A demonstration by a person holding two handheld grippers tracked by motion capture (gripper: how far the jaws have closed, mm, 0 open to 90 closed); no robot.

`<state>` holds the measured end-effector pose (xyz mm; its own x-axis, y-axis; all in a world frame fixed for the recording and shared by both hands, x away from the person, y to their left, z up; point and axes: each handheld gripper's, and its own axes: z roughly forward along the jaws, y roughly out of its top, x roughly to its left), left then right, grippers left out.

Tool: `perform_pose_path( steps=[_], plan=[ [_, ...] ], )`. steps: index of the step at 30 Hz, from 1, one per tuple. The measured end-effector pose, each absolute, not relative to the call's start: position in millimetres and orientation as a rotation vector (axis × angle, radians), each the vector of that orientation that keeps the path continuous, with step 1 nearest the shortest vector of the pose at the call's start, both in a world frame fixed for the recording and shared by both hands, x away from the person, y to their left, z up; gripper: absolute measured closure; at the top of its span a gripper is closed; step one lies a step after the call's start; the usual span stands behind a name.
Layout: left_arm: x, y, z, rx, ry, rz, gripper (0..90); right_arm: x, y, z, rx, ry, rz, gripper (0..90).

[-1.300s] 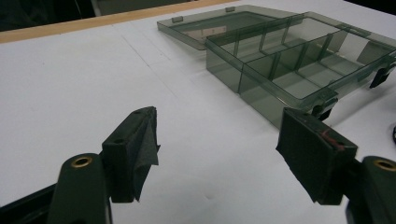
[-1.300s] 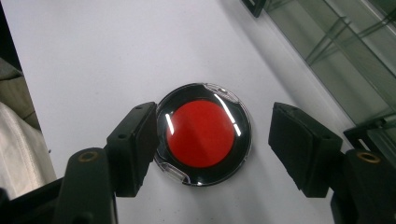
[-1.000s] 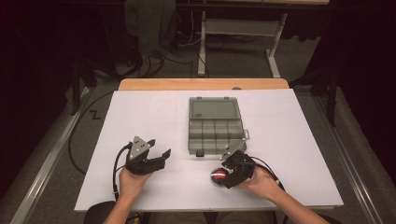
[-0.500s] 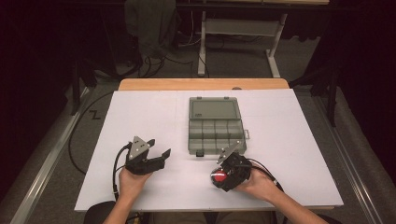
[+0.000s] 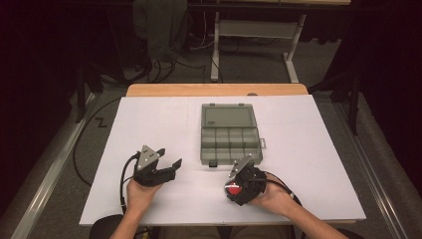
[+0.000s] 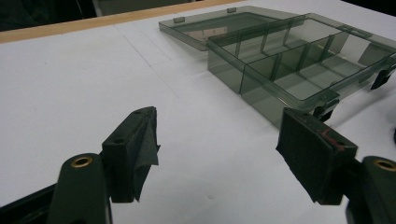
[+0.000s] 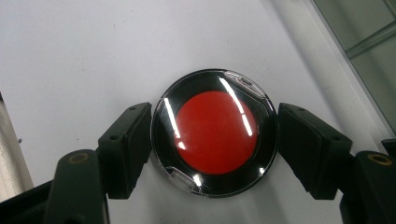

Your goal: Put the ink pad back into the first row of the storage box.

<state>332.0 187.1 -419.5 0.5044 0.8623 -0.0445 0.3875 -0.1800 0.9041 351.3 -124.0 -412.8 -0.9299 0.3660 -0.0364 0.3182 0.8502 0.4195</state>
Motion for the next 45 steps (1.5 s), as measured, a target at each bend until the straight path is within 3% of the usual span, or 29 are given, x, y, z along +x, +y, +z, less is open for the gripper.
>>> perform_pose_path(
  steps=[23, 45],
  plan=[
    [332, 187, -420, 1.780, 1.051, 0.610, 29.1, 353, -131, -407, 0.589, 2.892, 0.712, 31.4],
    [332, 187, -420, 1.774, 1.052, 0.609, 29.1, 365, -144, -381, 0.662, 2.850, 0.797, 31.5]
  ],
)
